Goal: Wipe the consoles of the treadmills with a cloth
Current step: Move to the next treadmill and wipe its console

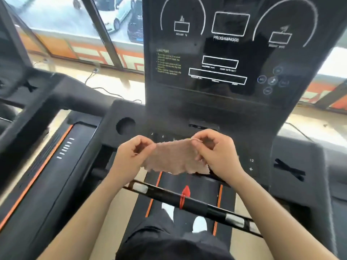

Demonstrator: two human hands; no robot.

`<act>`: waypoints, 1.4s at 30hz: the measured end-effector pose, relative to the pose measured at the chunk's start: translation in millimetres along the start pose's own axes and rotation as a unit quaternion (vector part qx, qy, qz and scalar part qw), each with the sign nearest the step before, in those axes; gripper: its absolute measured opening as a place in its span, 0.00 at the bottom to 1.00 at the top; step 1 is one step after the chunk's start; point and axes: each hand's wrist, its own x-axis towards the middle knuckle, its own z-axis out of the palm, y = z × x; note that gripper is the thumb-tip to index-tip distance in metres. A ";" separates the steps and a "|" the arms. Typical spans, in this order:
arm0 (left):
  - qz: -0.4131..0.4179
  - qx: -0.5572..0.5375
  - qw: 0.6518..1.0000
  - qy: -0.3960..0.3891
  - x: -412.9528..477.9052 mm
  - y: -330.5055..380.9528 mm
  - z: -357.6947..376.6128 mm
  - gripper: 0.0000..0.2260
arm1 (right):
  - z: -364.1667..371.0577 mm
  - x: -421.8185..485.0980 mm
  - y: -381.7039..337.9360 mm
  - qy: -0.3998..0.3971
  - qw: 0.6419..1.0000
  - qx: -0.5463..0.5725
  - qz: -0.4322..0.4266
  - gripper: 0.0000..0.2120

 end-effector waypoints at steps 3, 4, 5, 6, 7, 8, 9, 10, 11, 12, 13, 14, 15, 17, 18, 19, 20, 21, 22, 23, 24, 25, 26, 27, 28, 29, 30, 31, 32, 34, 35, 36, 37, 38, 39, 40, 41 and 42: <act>0.062 0.004 0.998 0.004 51.3 8.9 -15.3 0.11 | 5.2 43.7 -25.8 0.038 0.999 -0.006 -0.026 0.09; 0.072 -0.001 0.997 0.006 69.0 11.0 -20.5 0.12 | 8.0 57.5 -34.7 0.056 0.998 -0.008 -0.034 0.09; 0.080 -0.009 0.997 0.010 86.1 12.2 -25.4 0.12 | 11.2 70.7 -42.8 0.071 0.996 -0.012 -0.044 0.10; 0.087 -0.017 0.996 0.015 103.0 12.4 -30.2 0.11 | 14.6 84.3 -49.7 0.085 0.995 -0.023 -0.056 0.10; 0.093 -0.025 0.995 0.022 119.0 12.6 -34.1 0.09 | 18.2 97.8 -56.4 0.100 0.992 -0.038 -0.071 0.11; 0.099 -0.031 0.994 0.030 135.2 11.7 -37.4 0.09 | 21.7 111.9 -62.2 0.117 0.987 -0.057 -0.090 0.11; 0.103 -0.034 0.993 0.041 151.3 9.4 -39.7 0.09 | 24.9 125.7 -67.9 0.132 0.982 -0.079 -0.108 0.10; 0.103 -0.036 0.993 0.055 167.5 6.9 -41.0 0.08 | 28.1 139.4 -72.6 0.147 0.977 -0.099 -0.123 0.08; 0.100 -0.040 0.992 0.069 183.3 4.9 -41.9 0.06 | 31.6 152.8 -77.4 0.161 0.971 -0.113 -0.133 0.06; 0.096 -0.047 0.991 0.083 198.2 3.5 -42.1 0.04 | 35.6 165.9 -81.6 0.176 0.966 -0.125 -0.143 0.05; 0.091 -0.053 0.990 0.095 211.5 1.8 -41.3 0.03 | 39.7 178.2 -84.8 0.188 0.961 -0.134 -0.153 0.04; 0.087 -0.060 0.989 0.106 222.7 -0.2 -39.9 0.03 | 44.8 189.9 -86.2 0.197 0.957 -0.143 -0.161 0.04; 0.080 -0.067 0.988 0.115 232.0 -2.5 -38.3 0.06 | 50.2 200.1 -86.9 0.201 0.952 -0.155 -0.172 0.05; 0.057 -0.086 0.986 0.131 246.3 -9.2 -33.4 0.11 | 61.3 216.6 -83.3 0.189 0.938 -0.205 -0.207 0.10; 0.042 -0.096 0.985 0.134 251.9 -14.6 -30.5 0.12 | 66.0 222.7 -78.7 0.167 0.926 -0.244 -0.235 0.13; 0.028 -0.104 0.985 0.133 256.5 -21.3 -26.9 0.10 | 70.0 227.3 -72.6 0.137 0.909 -0.290 -0.268 0.16; 0.016 -0.111 0.985 0.129 260.6 -27.4 -23.7 0.08 | 73.0 231.4 -65.6 0.103 0.884 -0.346 -0.298 0.20; 0.003 -0.121 0.985 0.120 263.4 -33.5 -21.3 0.06 | 75.7 234.3 -59.3 0.073 0.853 -0.411 -0.314 0.23; -0.011 -0.134 0.985 0.112 265.1 -38.5 -19.7 0.06 | 78.6 236.5 -53.2 0.043 0.817 -0.481 -0.315 0.27; -0.025 -0.150 0.983 0.108 265.4 -41.7 -18.6 0.06 | 81.3 238.8 -48.0 0.013 0.782 -0.542 -0.307 0.30; -0.037 -0.166 0.980 0.106 264.6 -42.7 -17.9 0.07 | 83.7 241.1 -43.0 -0.015 0.751 -0.587 -0.301 0.32; -0.045 -0.180 0.977 0.107 263.7 -43.1 -16.7 0.07 | 85.1 243.5 -38.4 -0.034 0.725 -0.619 -0.300 0.33; -0.052 -0.189 0.975 0.109 263.1 -43.9 -14.6 0.08 | 85.5 246.6 -33.5 -0.045 0.702 -0.642 -0.306 0.33; -0.058 -0.195 0.973 0.112 262.6 -44.7 -12.6 0.09 | 85.1 250.1 -29.3 -0.049 0.680 -0.661 -0.312 0.33; -0.063 -0.201 0.971 0.117 261.9 -46.0 -10.3 0.09 | 83.8 254.0 -25.3 -0.048 0.659 -0.680 -0.319 0.33; -0.065 -0.208 0.968 0.120 261.2 -48.1 -7.8 0.08 | 82.2 258.0 -22.0 -0.046 0.639 -0.694 -0.327 0.32; -0.068 -0.217 0.966 0.124 260.0 -50.7 -4.9 0.07 | 80.4 261.3 -19.0 -0.046 0.624 -0.704 -0.335 0.32; -0.072 -0.230 0.962 0.126 257.5 -53.0 -2.3 0.06 | 79.4 262.9 -16.7 -0.048 0.614 -0.710 -0.343 0.32; -0.074 -0.245 0.958 0.128 255.2 -55.3 0.5 0.06 | 78.3 264.4 -15.5 -0.050 0.606 -0.711 -0.352 0.33; -0.080 -0.277 0.948 0.134 248.9 -59.6 5.2 0.06 | 77.5 265.4 -16.0 -0.054 0.602 -0.711 -0.361 0.34; -0.082 -0.289 0.944 0.137 246.2 -61.0 7.6 0.05 | 77.3 265.4 -16.8 -0.058 0.601 -0.711 -0.361 0.34; -0.082 -0.296 0.941 0.140 243.5 -62.3 9.7 0.05 | 77.2 265.1 -17.5 -0.061 0.601 -0.710 -0.362 0.35; -0.082 -0.299 0.940 0.141 240.8 -62.9 11.6 0.06 | 76.8 265.2 -18.0 -0.064 0.601 -0.710 -0.362 0.35; -0.080 -0.299 0.940 0.140 237.8 -63.6 13.4 0.07 | 75.8 266.4 -18.0 -0.069 0.601 -0.709 -0.362 0.36; -0.076 -0.300 0.941 0.137 233.9 -64.1 14.4 0.09 | 74.5 268.0 -18.8 -0.075 0.601 -0.708 -0.363 0.36; -0.072 -0.302 0.941 0.132 229.6 -65.0 15.3 0.10 | 73.1 270.0 -20.8 -0.079 0.601 -0.706 -0.365 0.36; -0.066 -0.305 0.942 0.126 224.8 -65.5 16.1 0.10 | 71.5 272.0 -24.8 -0.078 0.601 -0.706 -0.366 0.36; -0.061 -0.306 0.942 0.121 220.4 -66.0 17.7 0.11 | 69.4 274.4 -29.9 -0.073 0.601 -0.708 -0.364 0.36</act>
